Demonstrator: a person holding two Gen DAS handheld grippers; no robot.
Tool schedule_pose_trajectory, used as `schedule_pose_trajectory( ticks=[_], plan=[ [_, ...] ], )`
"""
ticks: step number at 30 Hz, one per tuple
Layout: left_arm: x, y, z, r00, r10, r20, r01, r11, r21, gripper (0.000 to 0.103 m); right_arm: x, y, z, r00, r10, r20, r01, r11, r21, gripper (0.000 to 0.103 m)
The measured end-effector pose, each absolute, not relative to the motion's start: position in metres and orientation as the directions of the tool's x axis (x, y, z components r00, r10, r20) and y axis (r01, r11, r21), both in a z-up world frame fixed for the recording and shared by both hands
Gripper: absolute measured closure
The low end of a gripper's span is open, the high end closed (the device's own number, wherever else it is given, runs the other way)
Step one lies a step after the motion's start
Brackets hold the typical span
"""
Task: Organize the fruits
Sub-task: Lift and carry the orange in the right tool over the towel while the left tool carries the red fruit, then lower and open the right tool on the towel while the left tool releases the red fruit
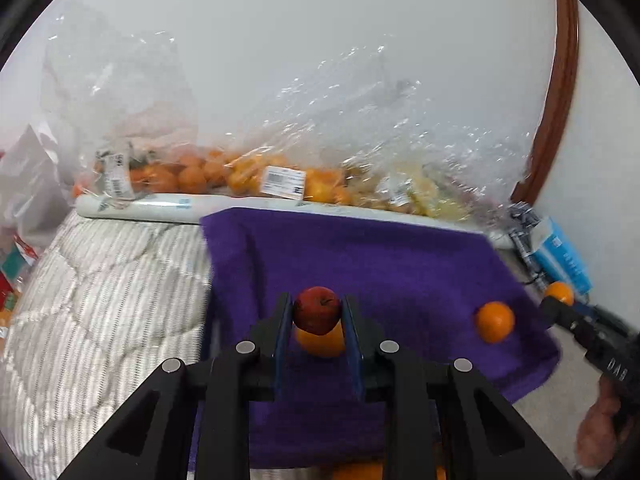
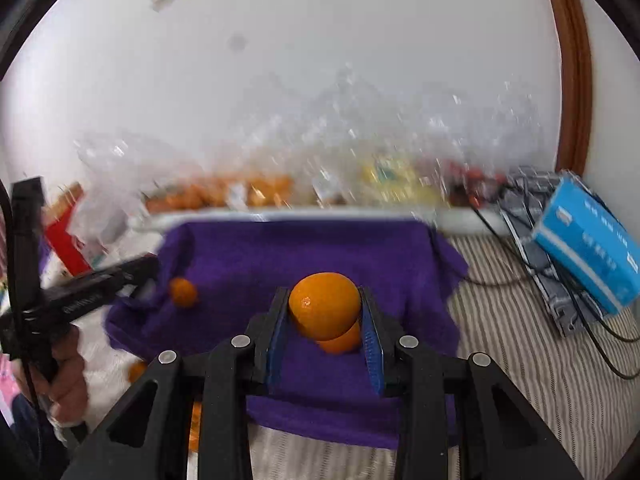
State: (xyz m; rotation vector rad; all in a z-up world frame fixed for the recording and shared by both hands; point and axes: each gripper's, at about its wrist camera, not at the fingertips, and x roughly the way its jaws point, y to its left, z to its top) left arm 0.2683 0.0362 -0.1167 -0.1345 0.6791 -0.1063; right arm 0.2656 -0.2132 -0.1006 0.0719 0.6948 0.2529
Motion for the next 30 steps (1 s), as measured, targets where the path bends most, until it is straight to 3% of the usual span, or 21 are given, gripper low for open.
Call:
schedule_pose_trajectory(
  ticks=[18, 30],
  plan=[
    [0.276, 0.040, -0.137, 0.725, -0.248, -0.642, 0.086, 0.958, -0.273, 0.079, 0.289, -0.231, -0.134, 0.687, 0.203, -0.698, -0.146, 0.979, 0.141, 0.069],
    [0.280, 0.037, -0.143, 0.691, -0.263, -0.673, 0.098, 0.957, -0.273, 0.079, 0.292, -0.230, -0.140, 0.673, 0.188, -0.715, -0.146, 0.982, 0.121, 0.069]
  ],
)
